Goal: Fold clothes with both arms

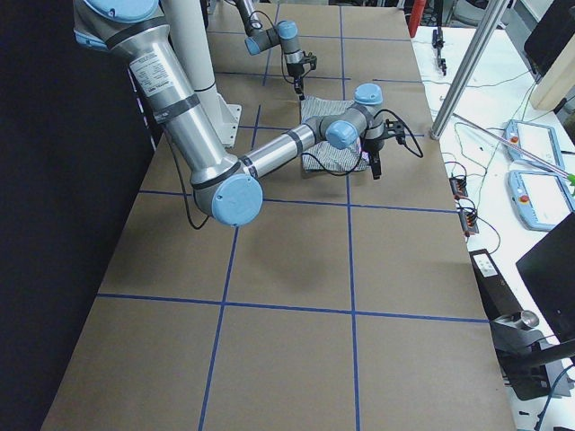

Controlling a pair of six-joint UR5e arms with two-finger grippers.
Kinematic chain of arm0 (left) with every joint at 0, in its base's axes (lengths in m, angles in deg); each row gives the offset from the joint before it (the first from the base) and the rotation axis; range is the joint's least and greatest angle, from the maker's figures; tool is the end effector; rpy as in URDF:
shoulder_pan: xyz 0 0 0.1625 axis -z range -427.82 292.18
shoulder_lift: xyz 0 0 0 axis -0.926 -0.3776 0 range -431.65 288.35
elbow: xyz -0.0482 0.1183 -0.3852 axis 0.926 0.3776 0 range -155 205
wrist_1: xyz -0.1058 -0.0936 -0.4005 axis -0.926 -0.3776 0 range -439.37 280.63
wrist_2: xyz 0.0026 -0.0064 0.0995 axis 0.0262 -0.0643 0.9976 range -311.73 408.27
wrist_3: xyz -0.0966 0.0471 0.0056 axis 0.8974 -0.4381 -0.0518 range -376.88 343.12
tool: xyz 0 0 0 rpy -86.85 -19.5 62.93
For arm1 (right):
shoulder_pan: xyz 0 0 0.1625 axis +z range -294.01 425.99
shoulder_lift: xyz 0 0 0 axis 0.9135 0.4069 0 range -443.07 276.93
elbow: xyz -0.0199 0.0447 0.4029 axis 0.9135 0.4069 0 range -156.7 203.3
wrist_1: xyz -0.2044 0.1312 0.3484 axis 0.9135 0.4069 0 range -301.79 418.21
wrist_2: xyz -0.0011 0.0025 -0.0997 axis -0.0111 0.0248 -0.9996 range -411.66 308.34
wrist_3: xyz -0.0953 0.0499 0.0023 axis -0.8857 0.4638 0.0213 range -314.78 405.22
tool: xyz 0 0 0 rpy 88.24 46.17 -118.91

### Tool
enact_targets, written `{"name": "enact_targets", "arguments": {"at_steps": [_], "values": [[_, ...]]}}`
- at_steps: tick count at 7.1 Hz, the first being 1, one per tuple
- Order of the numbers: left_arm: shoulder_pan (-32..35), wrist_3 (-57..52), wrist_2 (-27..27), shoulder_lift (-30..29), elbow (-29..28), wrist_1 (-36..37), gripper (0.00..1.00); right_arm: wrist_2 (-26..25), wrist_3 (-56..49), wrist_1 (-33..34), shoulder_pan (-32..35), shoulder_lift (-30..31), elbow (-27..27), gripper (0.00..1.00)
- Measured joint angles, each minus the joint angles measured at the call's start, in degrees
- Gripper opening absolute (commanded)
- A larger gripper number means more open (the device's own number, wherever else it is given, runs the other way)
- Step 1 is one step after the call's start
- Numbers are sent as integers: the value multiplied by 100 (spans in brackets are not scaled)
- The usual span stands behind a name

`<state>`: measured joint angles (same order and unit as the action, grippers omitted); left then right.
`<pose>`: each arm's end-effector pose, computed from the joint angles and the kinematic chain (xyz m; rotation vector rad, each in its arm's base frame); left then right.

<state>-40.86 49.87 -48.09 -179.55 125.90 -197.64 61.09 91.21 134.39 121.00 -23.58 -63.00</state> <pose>0.4995 -0.3902 0.3289 0.3300 0.9440 -0.0038 -0.3299 -0.6312 0.3407 0.2851 -0.7429 0.0411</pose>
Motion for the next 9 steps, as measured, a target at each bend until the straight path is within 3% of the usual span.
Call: {"name": "enact_targets", "arguments": {"at_steps": [2, 4, 7, 8, 9], "values": [[708, -993, -11, -25, -299, -11, 0, -6, 30, -6, -11, -6, -1, 100], [1609, -1934, -22, -396, -1080, -44, 0, -8, 42, -1, -24, -9, 4, 100], [2421, -2569, 117, -1966, -3771, -933, 0, -21, 400, -7, -116, -79, 7, 100], [2514, -2697, 230, -2218, -4354, -1267, 79, -33, 600, -12, -180, -124, 5, 100], [2558, -2772, 283, -2292, -4591, -1420, 100, -64, 854, -16, -274, -201, 4, 99]]}}
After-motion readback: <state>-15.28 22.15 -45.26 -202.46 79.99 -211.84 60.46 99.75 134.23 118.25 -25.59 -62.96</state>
